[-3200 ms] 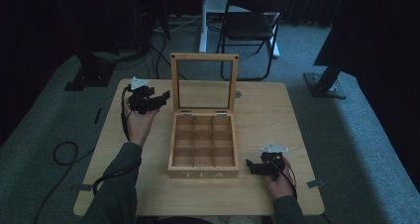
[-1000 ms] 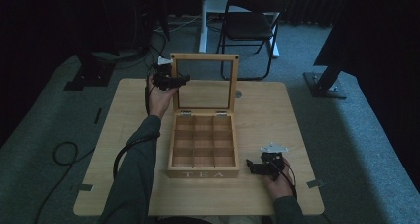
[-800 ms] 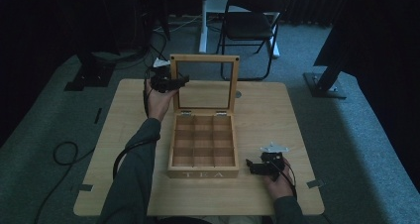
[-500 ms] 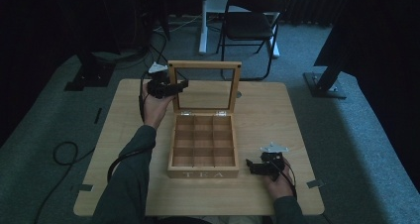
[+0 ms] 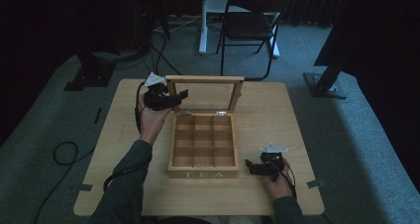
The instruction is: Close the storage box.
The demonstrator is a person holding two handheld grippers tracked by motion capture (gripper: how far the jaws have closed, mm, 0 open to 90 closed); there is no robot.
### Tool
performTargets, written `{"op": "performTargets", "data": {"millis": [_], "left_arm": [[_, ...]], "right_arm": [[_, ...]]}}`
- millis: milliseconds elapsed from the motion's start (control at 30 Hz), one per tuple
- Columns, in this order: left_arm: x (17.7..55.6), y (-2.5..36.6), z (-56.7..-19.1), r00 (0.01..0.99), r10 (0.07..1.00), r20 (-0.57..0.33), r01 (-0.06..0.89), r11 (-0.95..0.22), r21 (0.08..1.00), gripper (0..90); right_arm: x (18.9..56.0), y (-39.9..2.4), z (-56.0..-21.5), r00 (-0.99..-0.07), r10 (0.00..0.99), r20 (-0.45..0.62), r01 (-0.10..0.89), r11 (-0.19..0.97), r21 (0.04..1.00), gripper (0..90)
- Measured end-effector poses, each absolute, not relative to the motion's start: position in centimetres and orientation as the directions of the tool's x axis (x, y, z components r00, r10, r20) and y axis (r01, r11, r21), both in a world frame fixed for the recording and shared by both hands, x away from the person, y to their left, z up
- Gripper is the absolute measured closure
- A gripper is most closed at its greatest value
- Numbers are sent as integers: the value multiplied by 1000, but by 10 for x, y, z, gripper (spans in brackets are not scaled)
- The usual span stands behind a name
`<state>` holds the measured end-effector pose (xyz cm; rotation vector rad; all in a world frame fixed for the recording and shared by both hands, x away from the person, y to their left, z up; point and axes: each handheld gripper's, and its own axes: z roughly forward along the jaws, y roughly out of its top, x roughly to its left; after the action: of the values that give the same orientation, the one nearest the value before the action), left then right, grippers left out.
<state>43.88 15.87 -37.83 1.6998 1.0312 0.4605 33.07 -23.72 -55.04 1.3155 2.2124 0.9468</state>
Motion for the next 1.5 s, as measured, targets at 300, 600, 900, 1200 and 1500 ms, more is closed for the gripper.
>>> {"op": "performTargets", "data": {"millis": [300, 600, 900, 1200, 1500], "left_arm": [[425, 162, -377, 531, 824, -196, 418, -53, 907, 319], [412, 169, -370, 523, 830, -194, 400, -38, 916, 340], [401, 171, -367, 528, 827, -194, 394, -36, 918, 342], [393, 171, -368, 530, 822, -207, 405, -31, 914, 342], [390, 174, -375, 511, 832, -214, 427, -29, 904, 347]], "right_arm": [[331, -237, -550, -479, 878, 5, 609, 328, 722, 115], [331, -237, -550, -480, 877, 4, 608, 329, 722, 115], [331, -237, -550, -479, 878, 4, 608, 329, 722, 115], [331, -237, -550, -479, 878, 4, 608, 329, 722, 115], [331, -237, -550, -479, 878, 4, 608, 329, 722, 115]]}}
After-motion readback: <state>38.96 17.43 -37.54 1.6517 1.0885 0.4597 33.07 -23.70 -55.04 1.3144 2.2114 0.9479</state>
